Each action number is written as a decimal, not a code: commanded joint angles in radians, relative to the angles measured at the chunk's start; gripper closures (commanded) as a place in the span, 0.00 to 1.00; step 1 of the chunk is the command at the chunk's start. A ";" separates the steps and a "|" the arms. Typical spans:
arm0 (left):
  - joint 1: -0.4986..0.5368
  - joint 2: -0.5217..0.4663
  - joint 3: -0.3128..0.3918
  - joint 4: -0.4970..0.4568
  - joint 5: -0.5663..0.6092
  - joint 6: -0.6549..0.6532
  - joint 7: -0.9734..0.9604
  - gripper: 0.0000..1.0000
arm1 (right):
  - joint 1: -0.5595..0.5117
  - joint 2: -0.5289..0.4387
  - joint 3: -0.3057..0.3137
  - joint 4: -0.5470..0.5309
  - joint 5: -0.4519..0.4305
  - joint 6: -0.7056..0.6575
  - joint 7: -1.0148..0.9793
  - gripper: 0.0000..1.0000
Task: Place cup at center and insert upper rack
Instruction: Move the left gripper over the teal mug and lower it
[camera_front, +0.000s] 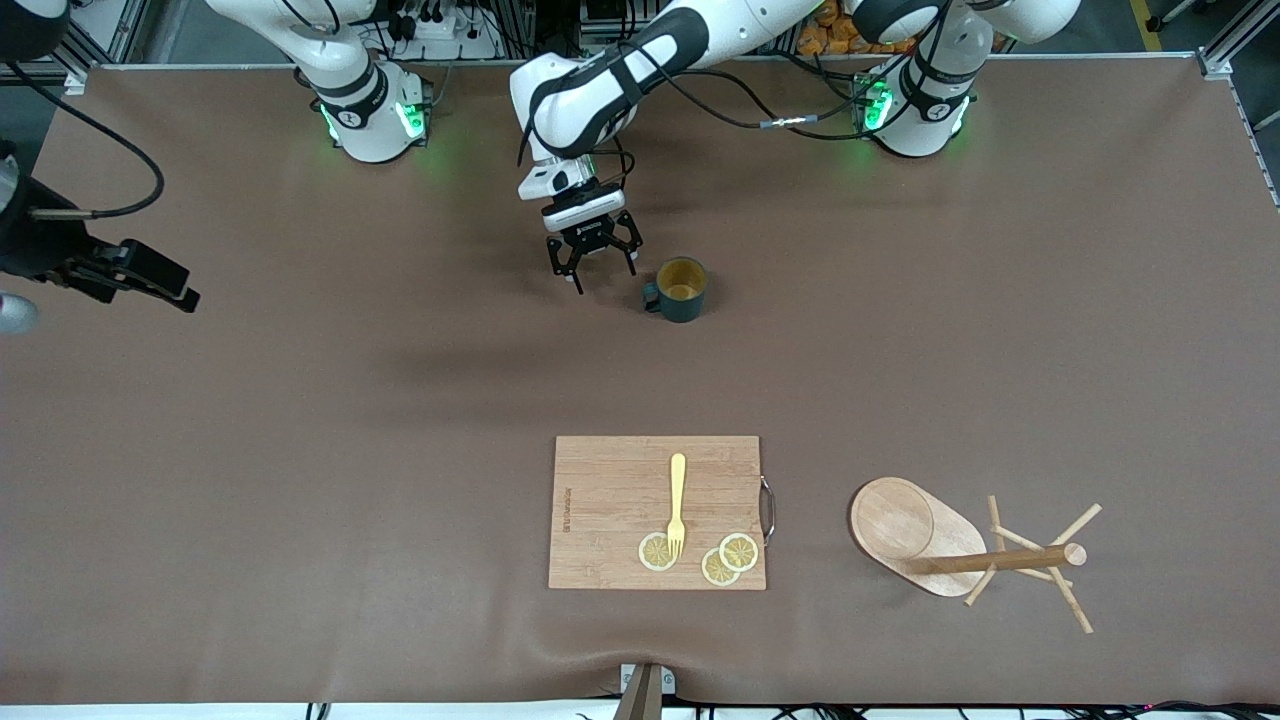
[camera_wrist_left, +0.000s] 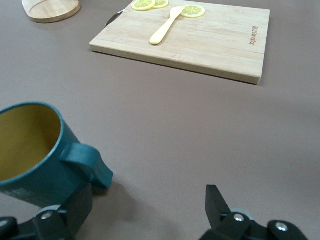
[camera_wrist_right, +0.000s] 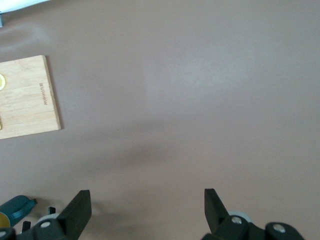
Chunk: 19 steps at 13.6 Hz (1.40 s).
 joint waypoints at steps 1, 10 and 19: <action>-0.041 0.024 0.034 0.024 0.021 -0.025 -0.024 0.00 | 0.029 -0.016 -0.024 0.010 0.004 -0.017 -0.001 0.00; -0.096 0.047 0.112 0.026 0.029 -0.051 -0.054 0.00 | 0.034 -0.020 -0.029 0.011 -0.022 -0.004 -0.107 0.00; -0.102 0.067 0.141 0.026 0.092 -0.051 -0.052 0.00 | 0.024 -0.019 -0.058 0.010 -0.008 -0.014 -0.103 0.00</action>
